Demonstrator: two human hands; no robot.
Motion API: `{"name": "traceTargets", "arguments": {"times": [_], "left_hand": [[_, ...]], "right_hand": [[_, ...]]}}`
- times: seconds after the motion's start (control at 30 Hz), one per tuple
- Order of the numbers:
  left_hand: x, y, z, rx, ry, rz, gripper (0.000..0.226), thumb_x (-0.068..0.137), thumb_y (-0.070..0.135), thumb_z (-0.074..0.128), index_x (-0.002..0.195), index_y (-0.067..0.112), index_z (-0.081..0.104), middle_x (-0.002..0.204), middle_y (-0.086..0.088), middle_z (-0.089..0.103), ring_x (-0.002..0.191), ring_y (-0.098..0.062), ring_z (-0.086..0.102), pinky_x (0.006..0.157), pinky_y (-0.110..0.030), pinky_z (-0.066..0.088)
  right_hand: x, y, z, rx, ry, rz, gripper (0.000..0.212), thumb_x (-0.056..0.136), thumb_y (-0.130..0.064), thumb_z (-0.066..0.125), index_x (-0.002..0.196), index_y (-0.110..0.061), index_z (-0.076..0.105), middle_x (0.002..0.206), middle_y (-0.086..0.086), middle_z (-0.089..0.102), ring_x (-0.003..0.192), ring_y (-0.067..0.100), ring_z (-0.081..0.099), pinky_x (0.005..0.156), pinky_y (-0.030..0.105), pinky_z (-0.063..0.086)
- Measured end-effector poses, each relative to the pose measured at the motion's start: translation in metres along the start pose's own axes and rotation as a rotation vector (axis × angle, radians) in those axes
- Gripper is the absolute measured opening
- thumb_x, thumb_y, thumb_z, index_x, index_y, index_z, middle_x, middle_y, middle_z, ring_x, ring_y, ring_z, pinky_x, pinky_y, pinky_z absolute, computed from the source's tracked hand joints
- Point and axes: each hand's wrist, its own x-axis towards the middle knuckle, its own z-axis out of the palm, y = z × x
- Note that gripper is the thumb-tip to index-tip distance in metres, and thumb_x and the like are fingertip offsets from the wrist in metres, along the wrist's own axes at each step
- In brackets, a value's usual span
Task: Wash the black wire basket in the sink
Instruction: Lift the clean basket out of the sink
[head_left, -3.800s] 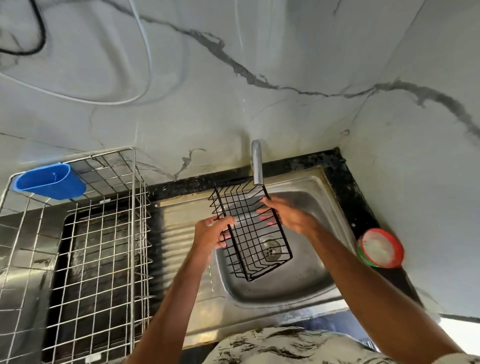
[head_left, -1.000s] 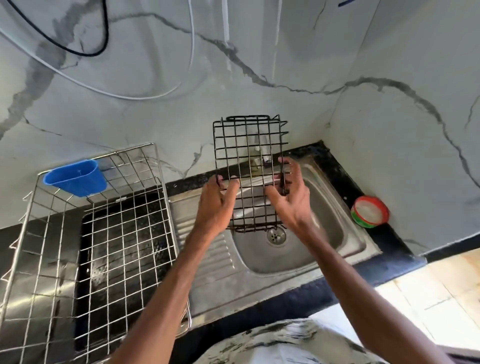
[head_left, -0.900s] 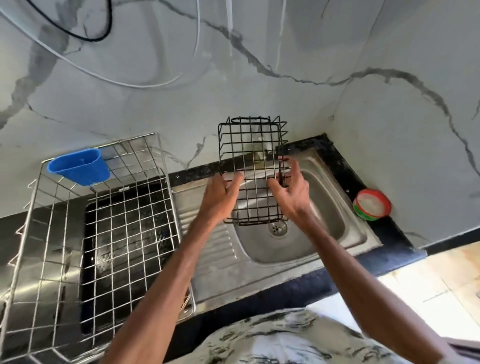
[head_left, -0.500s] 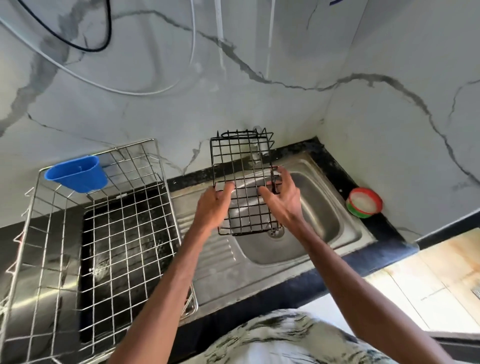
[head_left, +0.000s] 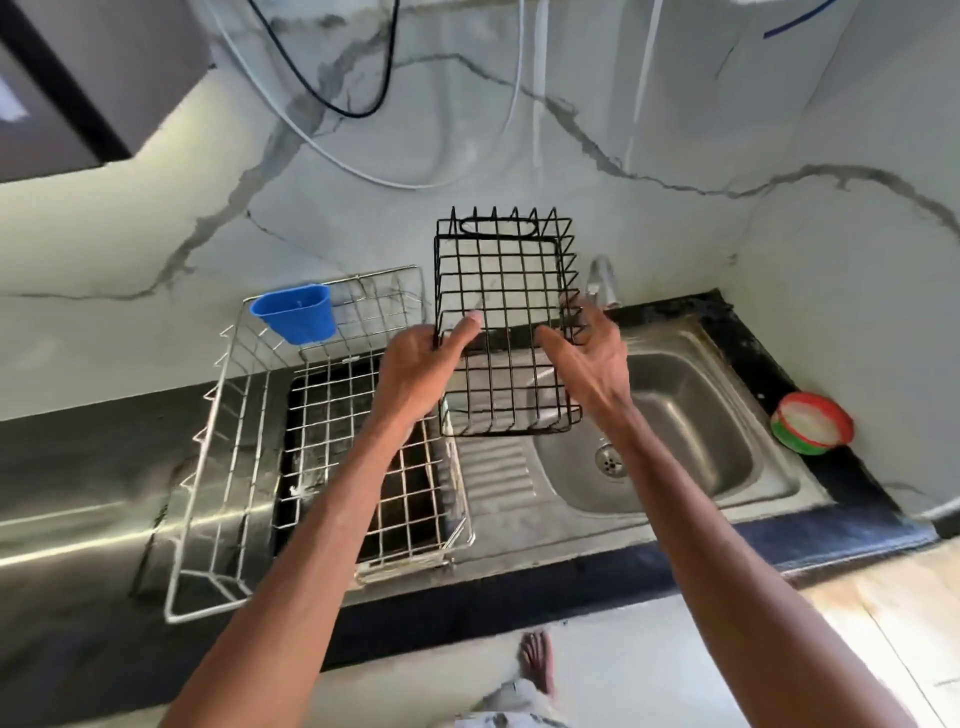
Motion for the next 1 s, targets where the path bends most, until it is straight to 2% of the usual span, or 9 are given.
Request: {"name": "traceTargets", "arguments": {"times": [0.2, 0.33, 0.43, 0.53, 0.67, 0.77, 0.83, 0.93, 1.0], "left_hand": [[-0.02, -0.009, -0.077, -0.008, 0.086, -0.156, 0.057, 0.081, 0.073, 0.069, 0.072, 0.018, 0.058, 0.081, -0.012, 0.061, 0.07, -0.025, 0.06, 0.071, -0.046, 0.059], [-0.019, -0.035, -0.116, 0.023, 0.113, -0.255, 0.05, 0.091, 0.064, 0.066, 0.083, 0.015, 0.061, 0.067, -0.002, 0.053, 0.06, -0.016, 0.056, 0.068, -0.037, 0.056], [-0.009, -0.063, -0.144, 0.005, 0.052, -0.339, 0.045, 0.095, 0.062, 0.062, 0.097, 0.017, 0.063, 0.066, 0.006, 0.043, 0.067, -0.015, 0.055, 0.069, -0.033, 0.054], [0.008, -0.104, -0.166, -0.02, -0.025, -0.424, 0.04, 0.098, 0.057, 0.06, 0.103, 0.018, 0.062, 0.091, 0.002, 0.06, 0.081, -0.014, 0.062, 0.078, -0.041, 0.057], [0.033, -0.164, -0.182, -0.026, -0.181, -0.559, 0.051, 0.104, 0.048, 0.054, 0.134, 0.008, 0.06, 0.139, -0.025, 0.058, 0.097, -0.027, 0.065, 0.096, -0.057, 0.055], [0.045, -0.199, -0.18, 0.021, -0.299, -0.652, 0.055, 0.108, 0.046, 0.046, 0.148, 0.009, 0.048, 0.154, -0.025, 0.043, 0.121, -0.044, 0.059, 0.1, -0.059, 0.055], [0.053, -0.219, -0.175, 0.027, -0.34, -0.699, 0.06, 0.11, 0.045, 0.043, 0.156, 0.007, 0.036, 0.163, -0.025, 0.032, 0.133, -0.049, 0.053, 0.101, -0.059, 0.054], [0.063, -0.24, -0.169, 0.009, -0.388, -0.725, 0.067, 0.11, 0.044, 0.042, 0.16, 0.003, 0.026, 0.166, -0.024, 0.025, 0.129, -0.047, 0.057, 0.1, -0.055, 0.056], [0.066, -0.246, -0.166, -0.011, -0.403, -0.713, 0.067, 0.111, 0.042, 0.041, 0.161, 0.002, 0.023, 0.16, -0.023, 0.036, 0.12, -0.041, 0.062, 0.1, -0.049, 0.056]], "right_hand": [[-0.022, -0.033, 0.061, -0.037, -0.148, 0.027, 0.081, 0.091, -0.05, 0.066, 0.153, -0.008, 0.036, 0.157, 0.017, 0.041, 0.138, 0.034, 0.047, 0.108, 0.046, 0.044], [-0.025, -0.045, 0.108, -0.012, -0.301, 0.071, 0.094, 0.086, -0.067, 0.06, 0.155, -0.01, 0.031, 0.159, 0.017, 0.036, 0.14, 0.036, 0.044, 0.11, 0.054, 0.043], [-0.022, -0.046, 0.149, 0.013, -0.384, 0.147, 0.086, 0.091, -0.054, 0.062, 0.154, -0.006, 0.029, 0.16, 0.019, 0.031, 0.139, 0.038, 0.043, 0.105, 0.047, 0.046], [-0.016, -0.033, 0.19, 0.034, -0.437, 0.183, 0.06, 0.09, -0.045, 0.067, 0.133, -0.005, 0.055, 0.143, 0.019, 0.052, 0.124, 0.033, 0.055, 0.089, 0.033, 0.052], [-0.007, -0.001, 0.243, 0.007, -0.503, 0.332, 0.082, 0.079, -0.041, 0.077, 0.147, -0.013, 0.04, 0.145, 0.001, 0.042, 0.13, 0.028, 0.049, 0.102, 0.048, 0.048], [-0.003, 0.027, 0.277, 0.01, -0.542, 0.444, 0.066, 0.075, -0.036, 0.08, 0.132, -0.015, 0.054, 0.142, 0.007, 0.048, 0.128, 0.031, 0.05, 0.107, 0.057, 0.044], [-0.007, 0.033, 0.289, -0.001, -0.562, 0.504, 0.073, 0.079, -0.028, 0.077, 0.143, -0.012, 0.046, 0.14, 0.006, 0.046, 0.124, 0.026, 0.048, 0.107, 0.052, 0.042], [-0.006, 0.046, 0.303, -0.042, -0.525, 0.569, 0.07, 0.087, -0.019, 0.072, 0.148, -0.009, 0.039, 0.148, 0.014, 0.042, 0.121, 0.021, 0.043, 0.109, 0.044, 0.035], [-0.004, 0.05, 0.308, -0.055, -0.514, 0.58, 0.076, 0.085, -0.019, 0.073, 0.151, -0.011, 0.036, 0.156, 0.016, 0.034, 0.131, 0.026, 0.042, 0.112, 0.047, 0.032]]}}
